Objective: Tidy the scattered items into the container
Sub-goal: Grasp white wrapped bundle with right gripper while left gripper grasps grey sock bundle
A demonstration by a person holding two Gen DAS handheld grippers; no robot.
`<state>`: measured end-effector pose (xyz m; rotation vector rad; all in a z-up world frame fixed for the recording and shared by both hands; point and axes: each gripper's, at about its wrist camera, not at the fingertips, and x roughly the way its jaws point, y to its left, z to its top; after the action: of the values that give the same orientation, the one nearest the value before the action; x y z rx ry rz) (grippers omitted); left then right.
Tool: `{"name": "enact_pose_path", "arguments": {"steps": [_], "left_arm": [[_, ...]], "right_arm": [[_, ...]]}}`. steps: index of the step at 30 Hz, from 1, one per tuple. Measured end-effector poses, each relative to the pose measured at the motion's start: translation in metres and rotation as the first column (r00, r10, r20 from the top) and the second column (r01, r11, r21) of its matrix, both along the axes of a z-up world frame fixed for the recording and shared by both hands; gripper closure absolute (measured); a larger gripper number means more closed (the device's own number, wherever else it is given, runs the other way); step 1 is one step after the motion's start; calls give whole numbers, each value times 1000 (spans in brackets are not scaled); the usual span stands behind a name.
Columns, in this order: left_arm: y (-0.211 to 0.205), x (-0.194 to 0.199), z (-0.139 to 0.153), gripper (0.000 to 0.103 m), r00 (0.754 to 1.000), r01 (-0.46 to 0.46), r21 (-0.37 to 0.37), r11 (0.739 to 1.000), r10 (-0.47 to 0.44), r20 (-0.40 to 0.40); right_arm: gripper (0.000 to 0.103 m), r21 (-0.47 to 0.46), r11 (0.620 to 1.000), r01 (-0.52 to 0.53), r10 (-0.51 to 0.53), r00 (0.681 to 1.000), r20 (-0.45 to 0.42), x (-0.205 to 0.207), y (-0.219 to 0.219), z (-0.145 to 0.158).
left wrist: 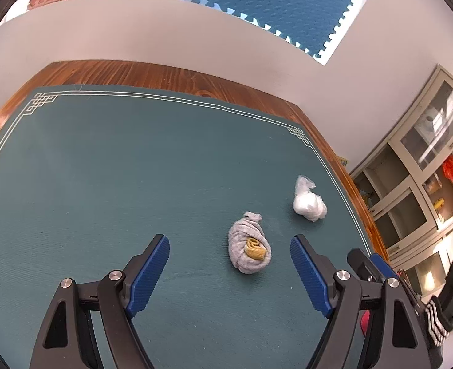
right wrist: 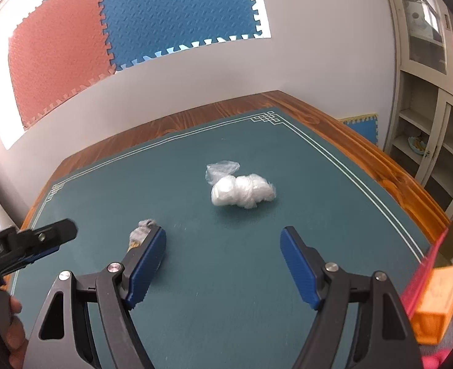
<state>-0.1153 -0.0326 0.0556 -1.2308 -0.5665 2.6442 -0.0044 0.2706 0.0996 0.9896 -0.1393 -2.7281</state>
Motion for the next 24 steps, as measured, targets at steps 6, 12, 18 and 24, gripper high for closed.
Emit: {"name": "enact_pose_path", "arguments": {"steps": [6,12,18,24], "left_arm": [[16,-4,-10,20,999,40,-26,999,-40,16],[25,-6,-16,20,998,57,-50,997,-55,26],[17,-10,-24,20,998,29,-34,999,-27,49],[20,-11,-28,20,998,33,-47,998,-30,56]], "right_arm": [[23,15,1000,21,-21,1000,16,-40,4,-12],[23,-71,997,35,-28,995,101,-86,20,-28],[23,-106,994,14,2,990,143,-113,17,-36],[23,-90,996,-2,20,981,195,-133,6,-53]]}}
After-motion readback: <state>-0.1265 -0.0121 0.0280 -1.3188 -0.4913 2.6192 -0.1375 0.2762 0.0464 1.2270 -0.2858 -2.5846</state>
